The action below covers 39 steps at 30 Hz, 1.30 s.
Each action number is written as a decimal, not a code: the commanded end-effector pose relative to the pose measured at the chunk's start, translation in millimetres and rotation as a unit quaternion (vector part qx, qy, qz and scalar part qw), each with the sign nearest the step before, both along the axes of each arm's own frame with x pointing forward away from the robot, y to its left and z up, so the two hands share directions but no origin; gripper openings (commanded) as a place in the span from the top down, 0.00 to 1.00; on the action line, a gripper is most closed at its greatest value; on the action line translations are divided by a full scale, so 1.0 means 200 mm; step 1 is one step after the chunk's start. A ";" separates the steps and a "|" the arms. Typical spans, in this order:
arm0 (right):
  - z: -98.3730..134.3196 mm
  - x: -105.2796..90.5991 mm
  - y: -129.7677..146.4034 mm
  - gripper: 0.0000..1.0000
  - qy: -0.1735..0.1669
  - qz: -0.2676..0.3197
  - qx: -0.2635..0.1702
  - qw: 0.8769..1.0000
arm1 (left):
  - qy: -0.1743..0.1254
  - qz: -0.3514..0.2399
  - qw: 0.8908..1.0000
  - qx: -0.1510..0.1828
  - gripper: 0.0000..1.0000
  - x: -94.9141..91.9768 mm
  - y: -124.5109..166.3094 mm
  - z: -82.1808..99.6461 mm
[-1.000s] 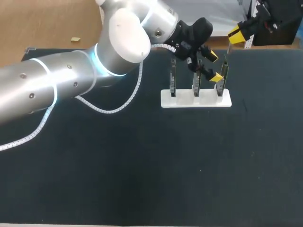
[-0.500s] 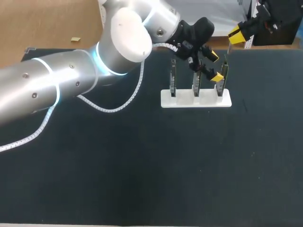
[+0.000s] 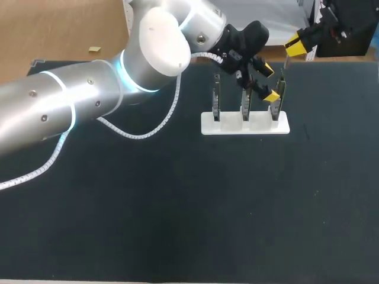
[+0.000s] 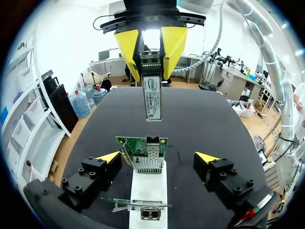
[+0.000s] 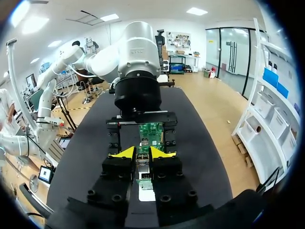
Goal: Pick up the optical module with the left hand, and insert it into the network port with the right hand.
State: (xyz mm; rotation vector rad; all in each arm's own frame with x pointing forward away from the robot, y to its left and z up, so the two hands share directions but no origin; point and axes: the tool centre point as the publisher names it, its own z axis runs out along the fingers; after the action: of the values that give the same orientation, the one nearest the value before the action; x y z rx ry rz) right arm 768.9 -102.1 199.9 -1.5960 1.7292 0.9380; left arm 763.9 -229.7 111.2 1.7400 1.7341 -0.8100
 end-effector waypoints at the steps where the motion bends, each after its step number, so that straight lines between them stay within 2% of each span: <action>1: -0.02 0.02 0.01 1.00 0.004 0.000 0.002 1.000 | 0.002 -0.002 1.000 0.003 0.00 0.02 -0.01 0.00; 11: -0.07 0.02 0.00 1.00 0.010 -0.003 -0.003 1.000 | 0.002 -0.002 1.000 0.003 0.00 0.02 -0.01 0.00; 39: -0.12 0.00 0.03 1.00 0.005 0.009 -0.023 1.000 | 0.002 -0.002 1.000 0.003 0.00 0.02 -0.01 0.00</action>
State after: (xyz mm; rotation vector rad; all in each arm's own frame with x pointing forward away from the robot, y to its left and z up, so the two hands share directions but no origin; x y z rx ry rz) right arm 769.3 -97.5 176.1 -1.6428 1.7565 0.9248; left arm 764.7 -230.1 111.0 1.7415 1.7340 -0.8109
